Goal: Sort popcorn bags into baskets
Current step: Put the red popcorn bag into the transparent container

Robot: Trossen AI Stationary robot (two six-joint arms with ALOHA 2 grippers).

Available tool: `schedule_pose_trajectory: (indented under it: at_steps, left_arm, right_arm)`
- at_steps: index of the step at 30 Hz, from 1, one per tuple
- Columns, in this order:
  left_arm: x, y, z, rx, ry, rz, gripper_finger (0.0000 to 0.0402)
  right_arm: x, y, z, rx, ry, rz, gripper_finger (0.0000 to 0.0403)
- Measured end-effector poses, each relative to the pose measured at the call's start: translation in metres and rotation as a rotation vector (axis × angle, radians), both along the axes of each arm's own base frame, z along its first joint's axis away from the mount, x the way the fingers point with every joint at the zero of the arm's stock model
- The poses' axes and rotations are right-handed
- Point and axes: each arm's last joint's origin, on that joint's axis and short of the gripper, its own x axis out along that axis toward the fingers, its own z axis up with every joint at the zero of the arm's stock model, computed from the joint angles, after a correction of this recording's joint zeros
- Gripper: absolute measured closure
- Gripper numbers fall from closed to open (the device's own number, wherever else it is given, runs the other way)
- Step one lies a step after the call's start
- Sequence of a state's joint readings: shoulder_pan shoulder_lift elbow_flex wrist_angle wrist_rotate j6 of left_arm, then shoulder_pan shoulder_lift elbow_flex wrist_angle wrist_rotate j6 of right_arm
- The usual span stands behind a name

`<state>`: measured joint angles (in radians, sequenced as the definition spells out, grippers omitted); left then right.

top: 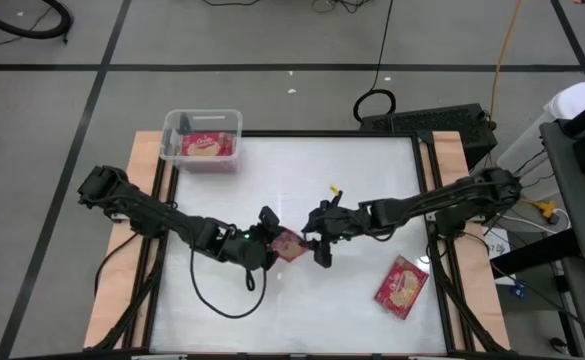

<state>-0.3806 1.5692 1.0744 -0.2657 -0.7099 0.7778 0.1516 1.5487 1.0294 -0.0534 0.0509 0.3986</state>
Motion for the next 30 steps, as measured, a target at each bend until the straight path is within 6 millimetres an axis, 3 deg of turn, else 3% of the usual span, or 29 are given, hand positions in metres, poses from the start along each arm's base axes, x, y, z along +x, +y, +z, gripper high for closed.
schedule_pose_trajectory:
  at_steps: [8,14,23,30]
  left_arm:
    - [0.001,0.000,0.001,-0.037,-0.026,0.023,0.0393]
    - [0.002,0.000,0.002,-0.083,-0.070,0.049,0.0396]
    - [0.004,0.006,0.003,-0.270,-0.170,0.196,0.0352]
    - [-0.001,0.009,-0.003,-0.401,-0.216,0.362,0.0304]
  right_arm:
    - [0.008,0.002,-0.010,-0.008,-0.011,0.013,0.0238]
    - [0.017,0.004,-0.023,0.002,-0.012,0.032,0.0281]
    - [0.016,0.004,-0.024,-0.067,-0.009,-0.010,0.0382]
    - [0.014,0.003,-0.027,-0.063,0.029,-0.023,0.0381]
